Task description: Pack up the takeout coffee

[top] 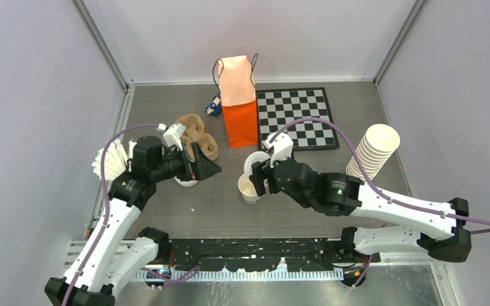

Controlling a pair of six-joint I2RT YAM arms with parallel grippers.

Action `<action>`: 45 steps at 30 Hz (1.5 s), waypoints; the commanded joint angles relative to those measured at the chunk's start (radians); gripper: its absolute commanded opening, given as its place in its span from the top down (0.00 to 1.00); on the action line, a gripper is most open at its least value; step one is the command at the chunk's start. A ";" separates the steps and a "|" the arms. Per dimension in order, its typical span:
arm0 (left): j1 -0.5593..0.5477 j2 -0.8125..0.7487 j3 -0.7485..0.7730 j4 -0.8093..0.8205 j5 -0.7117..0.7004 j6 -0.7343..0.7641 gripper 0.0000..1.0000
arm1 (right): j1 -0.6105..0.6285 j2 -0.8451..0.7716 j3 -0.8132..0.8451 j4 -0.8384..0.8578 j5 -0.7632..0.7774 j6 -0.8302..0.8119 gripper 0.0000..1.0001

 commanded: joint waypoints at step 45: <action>0.003 -0.301 -0.121 -0.041 -0.175 -0.014 0.09 | -0.200 0.580 0.408 -0.471 -0.311 0.130 0.16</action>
